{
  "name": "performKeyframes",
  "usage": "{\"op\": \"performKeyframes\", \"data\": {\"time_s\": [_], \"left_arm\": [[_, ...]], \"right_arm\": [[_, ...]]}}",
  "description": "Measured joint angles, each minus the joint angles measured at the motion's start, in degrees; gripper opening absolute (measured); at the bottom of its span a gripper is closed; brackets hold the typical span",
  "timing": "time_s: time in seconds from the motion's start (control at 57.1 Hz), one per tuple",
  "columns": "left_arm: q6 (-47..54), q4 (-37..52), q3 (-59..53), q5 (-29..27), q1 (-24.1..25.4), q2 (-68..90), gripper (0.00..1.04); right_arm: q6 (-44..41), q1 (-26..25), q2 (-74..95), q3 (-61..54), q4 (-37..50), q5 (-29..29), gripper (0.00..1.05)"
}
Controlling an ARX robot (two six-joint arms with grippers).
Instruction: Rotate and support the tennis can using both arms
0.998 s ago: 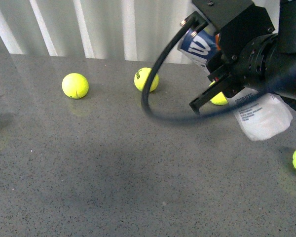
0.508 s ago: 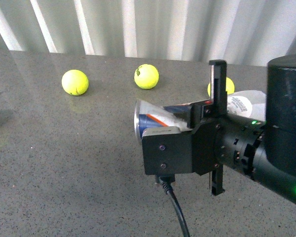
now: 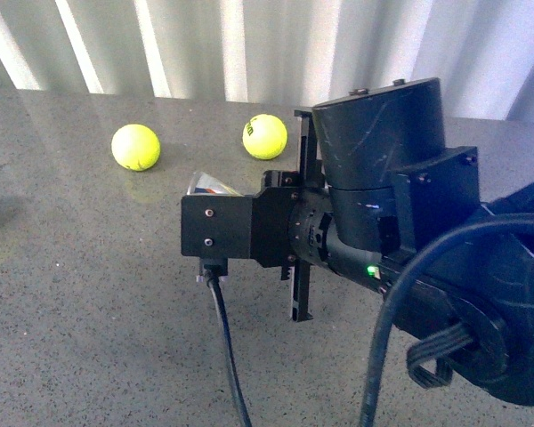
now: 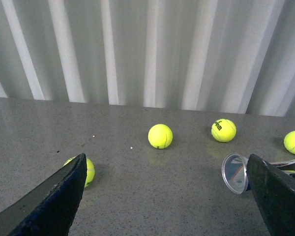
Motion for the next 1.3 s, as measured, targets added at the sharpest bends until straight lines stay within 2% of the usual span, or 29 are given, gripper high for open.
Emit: {"op": "performKeyframes", "data": {"time_s": [0.263,0.718,1.173,1.295], "left_arm": [[0.02,0.00,0.00,0.00,0.00,0.00,0.98],[0.00,0.00,0.00,-0.02,0.00,0.00,0.98],[0.02,0.00,0.00,-0.02,0.00,0.00,0.98],[0.00,0.00,0.00,0.00,0.00,0.00,0.98]], "right_arm": [[2.38,1.79,3.37,3.28,-2.45,-0.07,0.06],[5.86,2.25,7.85,4.59,1.27,-0.42,0.06],[9.07,4.04,9.03,8.81,-0.72,-0.24,0.06],[10.08,4.09,9.03,8.79,-1.64,-0.66,0.25]]}}
